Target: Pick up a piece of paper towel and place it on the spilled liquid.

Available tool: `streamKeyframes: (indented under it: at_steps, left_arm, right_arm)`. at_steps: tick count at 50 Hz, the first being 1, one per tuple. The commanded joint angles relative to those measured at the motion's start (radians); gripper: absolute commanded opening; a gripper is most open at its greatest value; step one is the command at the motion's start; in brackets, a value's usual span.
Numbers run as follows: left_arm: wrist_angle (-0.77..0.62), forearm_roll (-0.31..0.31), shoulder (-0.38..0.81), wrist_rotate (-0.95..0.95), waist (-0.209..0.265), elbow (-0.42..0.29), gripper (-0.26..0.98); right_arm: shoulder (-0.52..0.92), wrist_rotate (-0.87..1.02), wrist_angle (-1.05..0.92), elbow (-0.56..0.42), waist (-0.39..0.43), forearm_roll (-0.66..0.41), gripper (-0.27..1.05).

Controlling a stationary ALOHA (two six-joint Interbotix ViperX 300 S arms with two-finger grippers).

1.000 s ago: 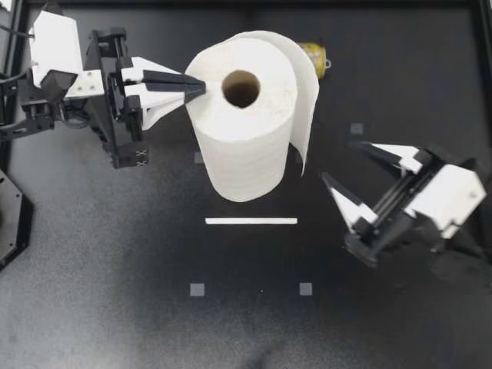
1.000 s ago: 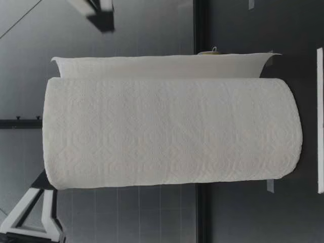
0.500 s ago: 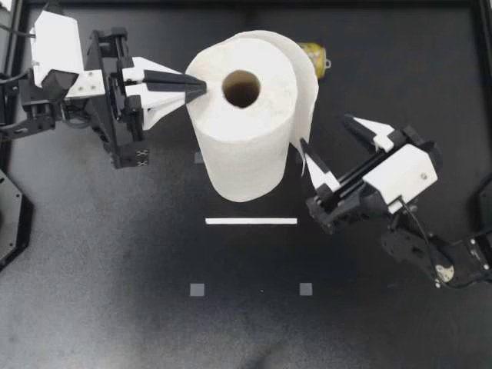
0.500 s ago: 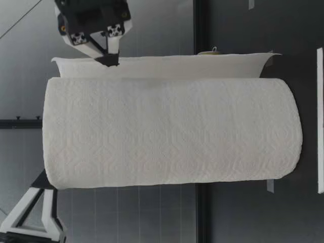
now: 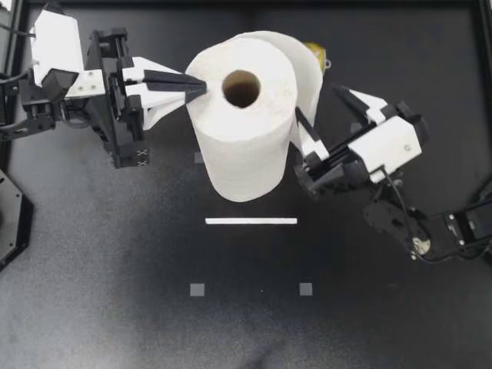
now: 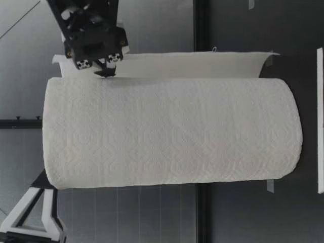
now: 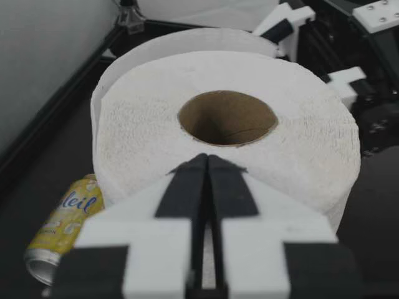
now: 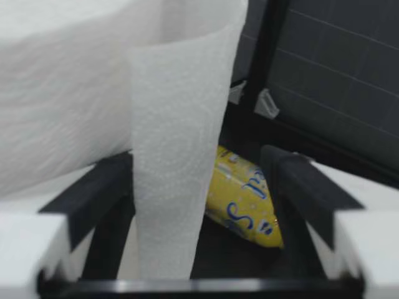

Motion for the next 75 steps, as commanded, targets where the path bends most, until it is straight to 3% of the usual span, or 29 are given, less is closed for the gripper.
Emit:
streamKeyframes:
  at_steps: [1,9,24,28,55,75]
  left_arm:
    - [0.002,-0.002,0.0,-0.002,0.005,-0.009,0.11]
    - [0.002,-0.003,0.006,-0.002,0.005,-0.009,0.11]
    - [0.003,-0.009,0.009,-0.003,0.005,-0.009,0.11]
    - [0.002,-0.012,0.011,-0.003,0.003,-0.006,0.11]
    - [0.092,-0.014,0.031,-0.008,0.005,-0.018,0.11]
    - [0.098,-0.017,0.031,-0.011,0.005,-0.017,0.11]
  right_arm:
    - [-0.003,0.0,0.002,-0.028,-0.018,-0.008,0.75]
    - [0.011,-0.005,0.002,-0.041,-0.029,-0.009,0.67]
    - [0.002,-0.008,-0.014,-0.038,-0.029,-0.006,0.0]
    - [0.005,-0.008,-0.017,-0.035,-0.02,-0.006,-0.11]
    - [-0.051,-0.015,0.009,0.011,0.097,0.075,-0.13]
    - [-0.103,-0.002,0.034,0.117,0.14,0.258,-0.13]
